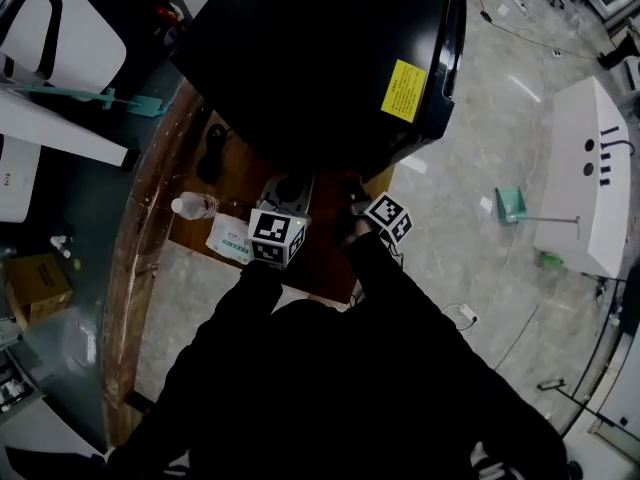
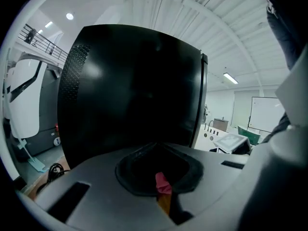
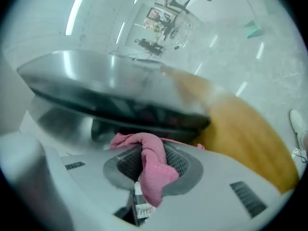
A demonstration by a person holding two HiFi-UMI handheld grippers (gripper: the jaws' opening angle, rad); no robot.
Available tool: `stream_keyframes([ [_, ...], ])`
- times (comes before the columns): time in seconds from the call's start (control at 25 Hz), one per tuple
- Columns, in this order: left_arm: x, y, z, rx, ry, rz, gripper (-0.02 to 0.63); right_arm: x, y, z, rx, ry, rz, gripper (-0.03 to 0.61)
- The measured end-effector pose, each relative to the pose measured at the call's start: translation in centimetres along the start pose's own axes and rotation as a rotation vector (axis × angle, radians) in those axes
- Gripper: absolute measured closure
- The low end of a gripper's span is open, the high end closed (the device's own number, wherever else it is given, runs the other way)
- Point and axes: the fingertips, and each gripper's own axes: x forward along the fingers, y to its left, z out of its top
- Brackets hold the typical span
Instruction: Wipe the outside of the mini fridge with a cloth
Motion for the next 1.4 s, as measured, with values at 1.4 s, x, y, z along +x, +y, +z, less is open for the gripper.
stream_keyframes([
  [1.4, 4.7, -46.1, 10.0, 0.096, -0.137, -0.216, 0.607, -41.9, 10.3, 27.0, -1.246, 0.063, 0.566, 0.488],
])
